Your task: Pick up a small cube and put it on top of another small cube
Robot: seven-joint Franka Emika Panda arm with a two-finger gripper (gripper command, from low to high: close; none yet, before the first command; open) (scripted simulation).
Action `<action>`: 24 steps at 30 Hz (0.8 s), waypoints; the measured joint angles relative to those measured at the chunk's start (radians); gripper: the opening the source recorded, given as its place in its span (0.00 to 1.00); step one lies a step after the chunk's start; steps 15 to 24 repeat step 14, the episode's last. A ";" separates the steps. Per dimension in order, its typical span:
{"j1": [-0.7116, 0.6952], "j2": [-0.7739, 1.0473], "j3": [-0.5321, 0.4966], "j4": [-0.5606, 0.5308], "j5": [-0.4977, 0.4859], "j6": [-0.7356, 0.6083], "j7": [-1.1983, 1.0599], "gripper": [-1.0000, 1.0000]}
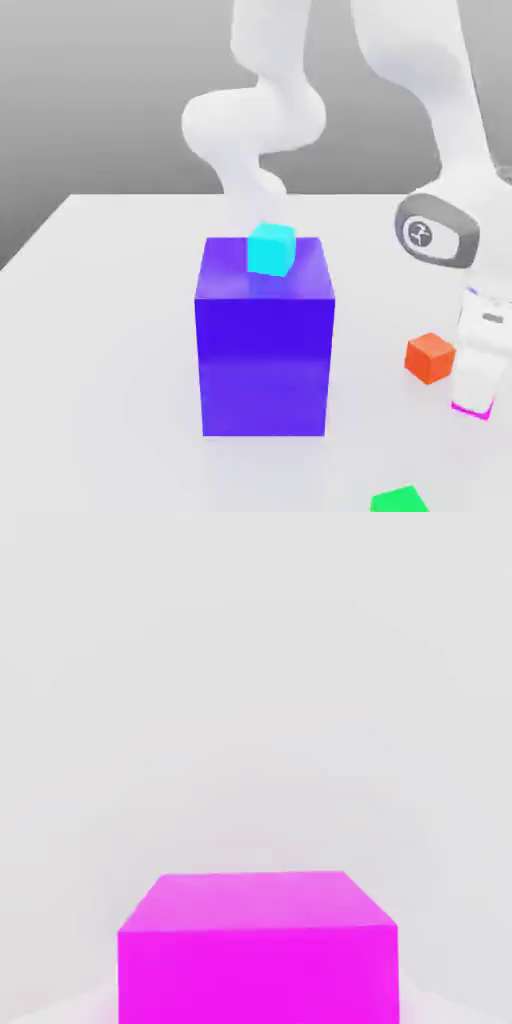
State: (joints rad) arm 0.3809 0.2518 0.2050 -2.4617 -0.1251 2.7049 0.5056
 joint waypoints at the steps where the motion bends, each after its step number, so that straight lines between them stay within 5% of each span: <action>1: -0.027 0.002 -0.014 0.032 0.014 -0.029 -0.018 0.00; 6: -0.160 0.035 -0.098 0.204 0.073 -0.164 -0.103 0.00; 10: -0.173 0.155 -0.126 0.240 0.064 -0.079 -0.104 0.00; 11: -0.172 0.173 -0.129 0.242 0.061 -0.063 -0.102 1.00; 24: -0.172 0.173 -0.129 0.242 0.061 -0.063 -0.102 1.00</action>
